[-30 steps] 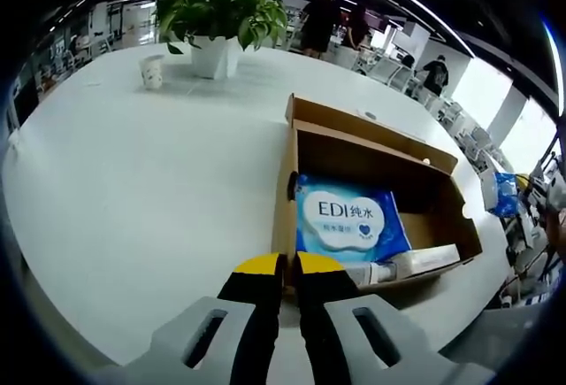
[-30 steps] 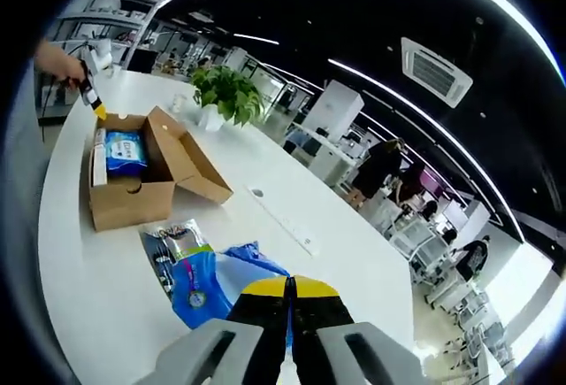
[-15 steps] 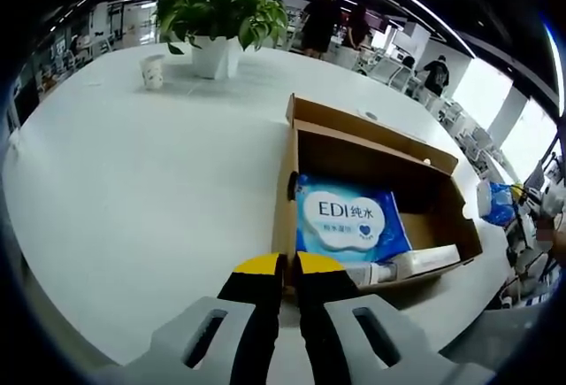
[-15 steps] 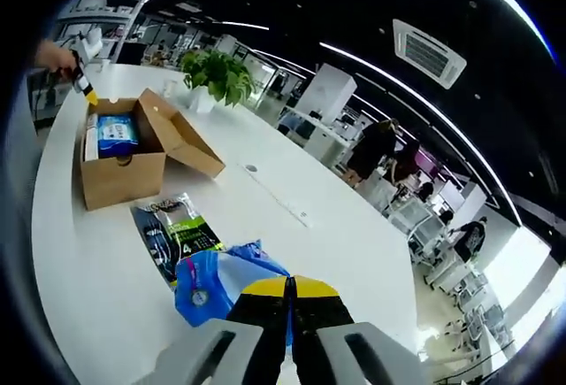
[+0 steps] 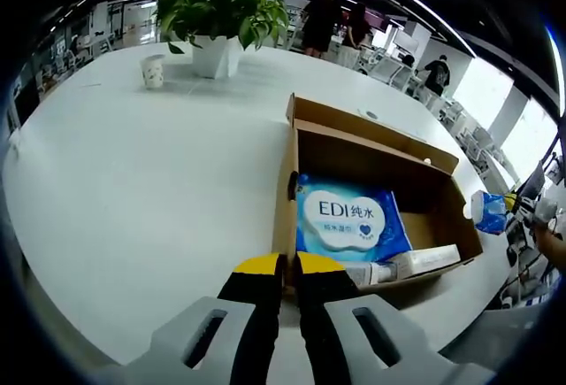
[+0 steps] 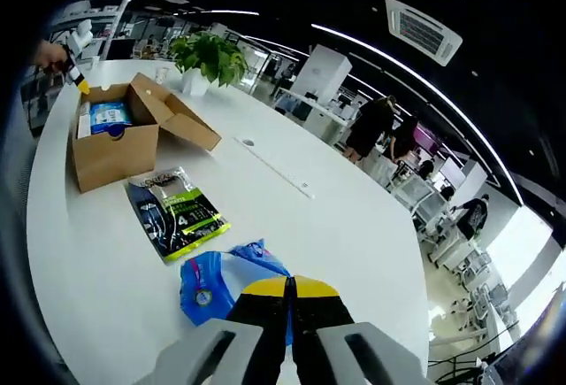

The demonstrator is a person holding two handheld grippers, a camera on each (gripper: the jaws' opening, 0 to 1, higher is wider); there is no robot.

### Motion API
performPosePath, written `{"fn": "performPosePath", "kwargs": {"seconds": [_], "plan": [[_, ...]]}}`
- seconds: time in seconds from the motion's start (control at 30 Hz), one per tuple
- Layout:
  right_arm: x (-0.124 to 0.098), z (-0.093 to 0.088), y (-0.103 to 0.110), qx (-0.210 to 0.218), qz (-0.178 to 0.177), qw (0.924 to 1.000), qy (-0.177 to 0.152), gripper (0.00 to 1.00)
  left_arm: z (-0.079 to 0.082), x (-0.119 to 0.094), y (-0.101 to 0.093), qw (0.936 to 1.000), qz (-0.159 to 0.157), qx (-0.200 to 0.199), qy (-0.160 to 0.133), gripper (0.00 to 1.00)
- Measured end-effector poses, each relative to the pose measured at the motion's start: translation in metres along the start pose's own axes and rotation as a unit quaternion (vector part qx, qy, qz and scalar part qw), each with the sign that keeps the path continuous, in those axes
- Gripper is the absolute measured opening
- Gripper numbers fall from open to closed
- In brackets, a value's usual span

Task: Operate the shoe box by opening the lid, removing the specified soft item, and placing it in the target area until the item is outside and the box remains undamaged.

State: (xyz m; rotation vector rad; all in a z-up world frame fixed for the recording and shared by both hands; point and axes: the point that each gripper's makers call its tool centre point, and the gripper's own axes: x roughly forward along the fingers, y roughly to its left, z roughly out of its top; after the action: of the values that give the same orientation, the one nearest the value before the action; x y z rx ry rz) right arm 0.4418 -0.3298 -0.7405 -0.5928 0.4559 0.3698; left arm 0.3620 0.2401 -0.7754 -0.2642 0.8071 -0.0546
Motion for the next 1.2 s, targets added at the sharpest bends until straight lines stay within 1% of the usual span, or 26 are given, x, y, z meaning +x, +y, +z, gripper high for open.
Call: {"fn": "performPosePath", "kwargs": {"seconds": [0.23, 0.27, 0.43, 0.53, 0.63, 0.7, 0.83, 0.93, 1.03, 1.17, 1.2], "plan": [[0.007, -0.015, 0.001, 0.018, 0.003, 0.9997, 0.018, 0.0, 0.0, 0.0, 0.0, 1.0, 0.002, 0.003, 0.0, 0.03], [0.01, -0.02, 0.0, 0.02, 0.004, 0.9995, 0.023, 0.0, 0.0, 0.0, 0.0, 1.0, 0.002, 0.003, 0.001, 0.03], [0.012, -0.032, 0.001, 0.035, 0.003, 0.9987, 0.036, 0.0, 0.0, 0.001, 0.001, 1.0, 0.004, 0.004, 0.001, 0.03], [0.01, -0.036, 0.002, 0.039, 0.004, 0.9982, 0.045, 0.0, 0.001, 0.001, 0.001, 1.0, 0.004, 0.003, 0.0, 0.03], [0.008, -0.038, 0.002, 0.044, 0.004, 0.9979, 0.047, 0.0, 0.001, 0.001, 0.002, 1.0, 0.004, 0.003, 0.001, 0.03], [0.007, -0.041, 0.002, 0.06, 0.006, 0.9968, 0.053, 0.0, 0.001, 0.001, 0.002, 1.0, 0.004, 0.004, 0.0, 0.03], [0.002, -0.042, 0.002, 0.07, 0.006, 0.996, 0.055, 0.06, 0.0, 0.001, 0.002, 1.0, 0.004, 0.003, -0.001, 0.03], [-0.004, -0.046, 0.002, 0.093, 0.005, 0.994, 0.058, 0.14, 0.0, 0.0, 0.002, 1.0, 0.004, 0.003, -0.001, 0.03], [-0.009, -0.047, 0.001, 0.105, 0.004, 0.9925, 0.062, 0.21, 0.0, 0.0, 0.002, 1.0, 0.004, 0.004, -0.001, 0.03], [-0.016, -0.048, 0.005, 0.109, 0.011, 0.9917, 0.067, 0.34, 0.0, 0.0, 0.002, 1.0, 0.003, 0.005, 0.001, 0.03], [-0.017, -0.049, 0.007, 0.113, 0.014, 0.9911, 0.069, 0.35, 0.0, 0.0, 0.002, 1.0, 0.003, 0.005, 0.0, 0.03]]}}
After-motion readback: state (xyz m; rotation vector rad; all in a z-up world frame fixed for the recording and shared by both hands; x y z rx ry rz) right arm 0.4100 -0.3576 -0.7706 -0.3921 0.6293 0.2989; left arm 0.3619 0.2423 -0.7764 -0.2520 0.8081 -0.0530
